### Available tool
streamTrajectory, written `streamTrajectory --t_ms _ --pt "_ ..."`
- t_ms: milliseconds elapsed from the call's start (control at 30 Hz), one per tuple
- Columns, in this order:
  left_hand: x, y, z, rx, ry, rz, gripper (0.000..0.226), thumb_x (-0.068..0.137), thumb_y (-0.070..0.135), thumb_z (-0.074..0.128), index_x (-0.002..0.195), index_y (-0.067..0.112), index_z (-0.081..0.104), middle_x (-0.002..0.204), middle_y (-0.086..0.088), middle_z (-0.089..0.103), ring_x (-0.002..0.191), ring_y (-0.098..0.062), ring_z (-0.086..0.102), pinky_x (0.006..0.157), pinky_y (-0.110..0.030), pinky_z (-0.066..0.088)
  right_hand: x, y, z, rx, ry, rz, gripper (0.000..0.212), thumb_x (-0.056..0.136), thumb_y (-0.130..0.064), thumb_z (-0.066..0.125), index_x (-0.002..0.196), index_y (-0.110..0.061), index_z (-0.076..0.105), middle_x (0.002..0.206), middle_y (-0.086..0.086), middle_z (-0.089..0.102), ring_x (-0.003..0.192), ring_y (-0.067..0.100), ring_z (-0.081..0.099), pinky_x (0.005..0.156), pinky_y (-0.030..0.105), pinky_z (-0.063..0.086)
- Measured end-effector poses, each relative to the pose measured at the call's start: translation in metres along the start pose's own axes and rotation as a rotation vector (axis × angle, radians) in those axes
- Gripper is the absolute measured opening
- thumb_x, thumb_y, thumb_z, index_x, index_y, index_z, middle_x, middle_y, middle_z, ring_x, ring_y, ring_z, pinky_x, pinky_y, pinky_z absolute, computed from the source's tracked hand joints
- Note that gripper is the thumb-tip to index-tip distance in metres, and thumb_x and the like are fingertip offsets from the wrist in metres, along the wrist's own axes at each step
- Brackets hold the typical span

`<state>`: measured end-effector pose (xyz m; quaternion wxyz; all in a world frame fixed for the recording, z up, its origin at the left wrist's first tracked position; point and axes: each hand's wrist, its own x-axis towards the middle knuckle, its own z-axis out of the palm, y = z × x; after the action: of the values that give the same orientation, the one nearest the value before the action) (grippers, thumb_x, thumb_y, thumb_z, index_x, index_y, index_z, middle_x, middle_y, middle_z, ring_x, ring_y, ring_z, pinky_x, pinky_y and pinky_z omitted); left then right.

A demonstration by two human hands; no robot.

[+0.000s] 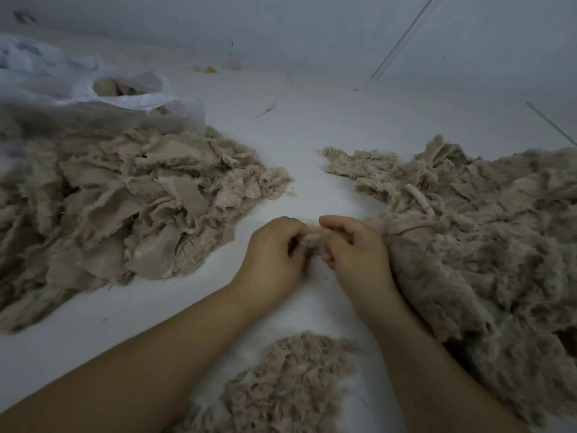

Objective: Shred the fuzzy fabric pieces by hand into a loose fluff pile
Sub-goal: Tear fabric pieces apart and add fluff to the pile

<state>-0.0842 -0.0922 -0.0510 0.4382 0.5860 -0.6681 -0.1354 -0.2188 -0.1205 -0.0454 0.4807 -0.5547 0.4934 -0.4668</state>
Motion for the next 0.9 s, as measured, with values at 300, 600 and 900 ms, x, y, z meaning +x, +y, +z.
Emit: streamTrajectory --t_ms 300,600,900 --pt "0.004 0.000 -0.006 -0.061 -0.029 -0.063 0.015 0.086 0.003 0.069 0.095 0.014 0.068 0.075 0.006 0.055 0.067 -0.005 0.049 0.064 -0.014 0.039 0.003 0.006 -0.003 -0.119 0.085 -0.129 0.024 0.099 -0.015 0.056 0.076 -0.021 0.061 0.058 -0.008 0.066 0.052 0.004 0.060 0.051 0.023 0.053" --pt "0.012 -0.005 -0.003 0.016 0.051 -0.101 0.010 0.089 -0.001 0.059 0.081 0.003 0.064 0.080 -0.006 0.055 0.072 -0.012 0.047 0.066 -0.015 0.036 0.004 0.010 -0.006 -0.268 0.238 -0.220 0.031 0.088 -0.015 0.061 0.066 0.001 0.046 0.060 0.025 0.051 0.054 0.040 0.046 0.045 0.042 0.041" --pt "0.016 -0.009 -0.009 -0.662 0.021 -0.342 0.026 0.097 0.006 0.055 0.075 0.018 0.062 0.062 -0.010 0.057 0.052 -0.021 0.050 0.041 -0.020 0.038 0.001 0.009 -0.003 -0.404 0.144 -0.216 0.042 0.077 -0.006 0.068 0.112 -0.028 0.063 0.107 -0.002 0.066 0.085 0.014 0.065 0.075 0.033 0.056"
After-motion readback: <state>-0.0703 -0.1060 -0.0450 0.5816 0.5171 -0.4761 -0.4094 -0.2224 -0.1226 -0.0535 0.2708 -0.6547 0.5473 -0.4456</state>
